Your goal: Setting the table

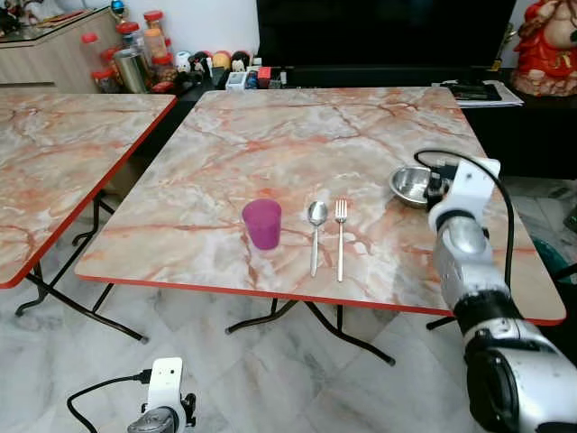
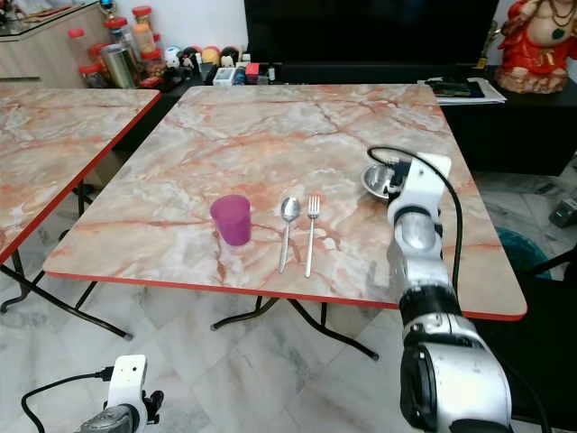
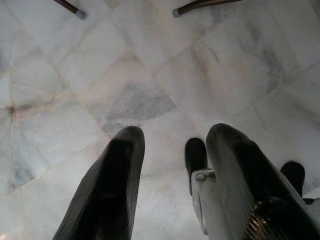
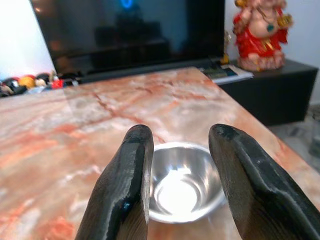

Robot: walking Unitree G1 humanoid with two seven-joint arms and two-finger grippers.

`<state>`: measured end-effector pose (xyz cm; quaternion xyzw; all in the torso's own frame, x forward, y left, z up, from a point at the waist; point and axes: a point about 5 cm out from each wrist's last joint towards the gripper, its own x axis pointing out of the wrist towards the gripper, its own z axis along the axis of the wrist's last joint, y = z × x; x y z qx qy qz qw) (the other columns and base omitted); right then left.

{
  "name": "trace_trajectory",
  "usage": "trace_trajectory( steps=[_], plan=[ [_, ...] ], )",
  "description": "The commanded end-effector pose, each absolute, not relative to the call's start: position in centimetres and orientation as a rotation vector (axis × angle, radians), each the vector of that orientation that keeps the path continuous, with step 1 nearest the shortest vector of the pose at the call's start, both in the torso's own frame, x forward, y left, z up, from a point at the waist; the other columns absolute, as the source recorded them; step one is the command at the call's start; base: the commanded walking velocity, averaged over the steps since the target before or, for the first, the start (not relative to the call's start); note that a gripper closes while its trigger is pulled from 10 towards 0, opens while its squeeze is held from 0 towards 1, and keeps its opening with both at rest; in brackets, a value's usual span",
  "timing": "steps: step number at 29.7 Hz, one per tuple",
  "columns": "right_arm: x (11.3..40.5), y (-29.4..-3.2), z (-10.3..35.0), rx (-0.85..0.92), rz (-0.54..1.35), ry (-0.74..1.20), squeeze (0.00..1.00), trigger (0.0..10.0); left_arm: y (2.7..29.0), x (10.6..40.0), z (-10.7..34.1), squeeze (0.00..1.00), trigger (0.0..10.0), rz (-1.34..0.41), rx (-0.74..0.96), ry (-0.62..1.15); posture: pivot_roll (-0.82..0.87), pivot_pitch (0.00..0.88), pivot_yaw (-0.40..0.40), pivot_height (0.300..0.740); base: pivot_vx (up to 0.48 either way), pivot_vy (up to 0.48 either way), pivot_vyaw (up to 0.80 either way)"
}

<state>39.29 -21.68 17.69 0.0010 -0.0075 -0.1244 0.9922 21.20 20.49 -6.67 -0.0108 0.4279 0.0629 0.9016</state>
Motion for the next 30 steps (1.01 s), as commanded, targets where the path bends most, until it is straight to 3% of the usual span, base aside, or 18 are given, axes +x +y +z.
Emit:
trace_trajectory(
  steps=[1, 7, 19, 24, 30],
  plan=[
    [39.5, -21.4, 18.6, -0.021, -0.215, -0.034, 0.00, 10.0, 20.6, 21.1, -6.7, 0.00, 10.0, 0.141, -0.034, 0.879, -0.03, 0.000, 0.051, 0.740, 0.000, 0.000, 0.00],
    [39.5, -20.9, 19.5, -0.125, -0.182, -0.086, 0.00, 10.0, 20.6, 21.1, -6.7, 0.00, 10.0, 0.138, -0.039, 0.873, -0.03, 0.000, 0.050, 0.740, 0.000, 0.000, 0.00],
    [39.4, -21.9, 19.5, -0.074, -0.286, -0.050, 0.00, 10.0, 20.6, 21.0, -6.7, 0.00, 10.0, 0.136, -0.045, 0.873, -0.02, 0.000, 0.048, 0.740, 0.000, 0.000, 0.00],
    [39.4, -21.9, 19.6, -0.038, -0.280, -0.061, 0.00, 10.0, 20.6, 20.9, -6.8, 0.00, 10.0, 0.133, -0.046, 0.877, -0.02, 0.000, 0.047, 0.740, 0.000, 0.000, -0.80],
    [39.4, -21.7, 19.8, -0.059, -0.287, -0.069, 0.00, 10.0, 20.6, 20.9, -6.8, 0.00, 10.0, 0.129, -0.049, 0.882, -0.02, 0.000, 0.048, 0.740, 0.000, 0.000, 0.00]
  ],
)
